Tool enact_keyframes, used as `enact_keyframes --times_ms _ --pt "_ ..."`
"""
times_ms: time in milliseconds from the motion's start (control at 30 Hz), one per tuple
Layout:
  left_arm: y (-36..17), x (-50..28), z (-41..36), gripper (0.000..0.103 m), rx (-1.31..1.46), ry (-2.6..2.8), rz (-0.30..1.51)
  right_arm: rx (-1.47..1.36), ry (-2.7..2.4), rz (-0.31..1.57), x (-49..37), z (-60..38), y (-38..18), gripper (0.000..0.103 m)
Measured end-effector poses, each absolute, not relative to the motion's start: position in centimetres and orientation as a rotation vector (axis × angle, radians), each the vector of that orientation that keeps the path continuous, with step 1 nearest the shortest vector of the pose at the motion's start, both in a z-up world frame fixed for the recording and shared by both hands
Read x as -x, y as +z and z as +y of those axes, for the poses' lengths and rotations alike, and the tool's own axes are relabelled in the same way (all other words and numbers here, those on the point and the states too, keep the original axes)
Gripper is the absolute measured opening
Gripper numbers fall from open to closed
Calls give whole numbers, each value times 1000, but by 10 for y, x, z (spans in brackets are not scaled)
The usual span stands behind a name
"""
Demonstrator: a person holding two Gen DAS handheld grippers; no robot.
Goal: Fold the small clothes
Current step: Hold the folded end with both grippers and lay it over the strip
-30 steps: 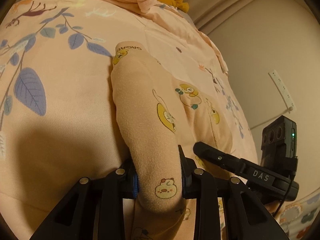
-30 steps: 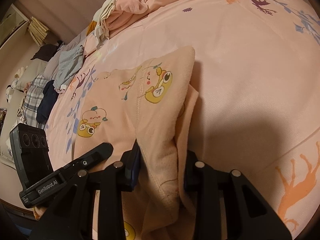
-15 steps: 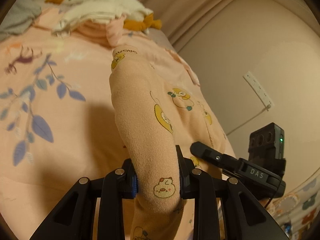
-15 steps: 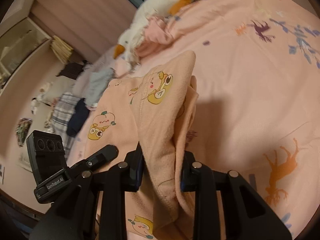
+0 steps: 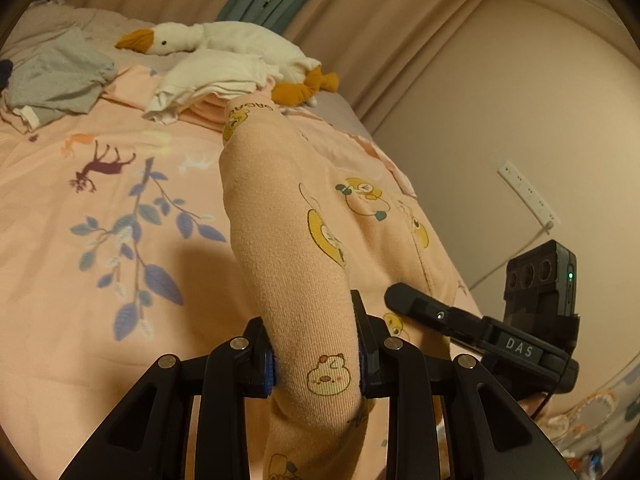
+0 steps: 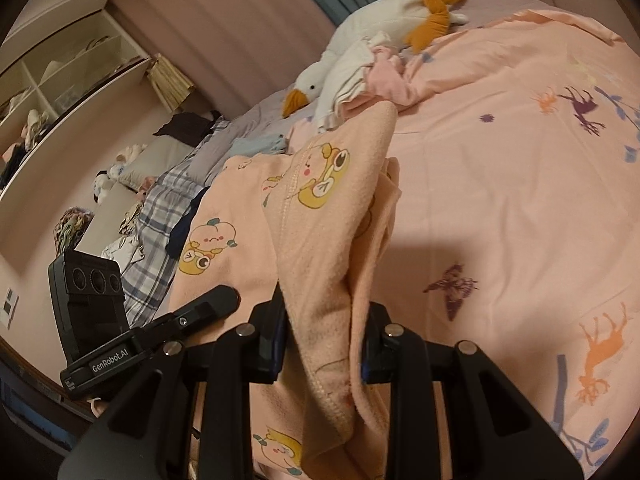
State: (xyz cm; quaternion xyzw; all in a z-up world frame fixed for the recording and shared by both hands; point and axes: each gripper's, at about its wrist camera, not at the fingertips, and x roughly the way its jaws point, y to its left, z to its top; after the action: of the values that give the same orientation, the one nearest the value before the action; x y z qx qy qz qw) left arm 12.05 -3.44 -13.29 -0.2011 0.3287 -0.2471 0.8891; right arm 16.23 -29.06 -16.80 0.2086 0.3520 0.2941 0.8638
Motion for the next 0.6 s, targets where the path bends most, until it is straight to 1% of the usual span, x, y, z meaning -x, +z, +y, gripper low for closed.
enact_keyframes --times_ms 600 --pt "-125 -98 23 28 362 -394 596 -342 730 730 -172 -217 -156 28"
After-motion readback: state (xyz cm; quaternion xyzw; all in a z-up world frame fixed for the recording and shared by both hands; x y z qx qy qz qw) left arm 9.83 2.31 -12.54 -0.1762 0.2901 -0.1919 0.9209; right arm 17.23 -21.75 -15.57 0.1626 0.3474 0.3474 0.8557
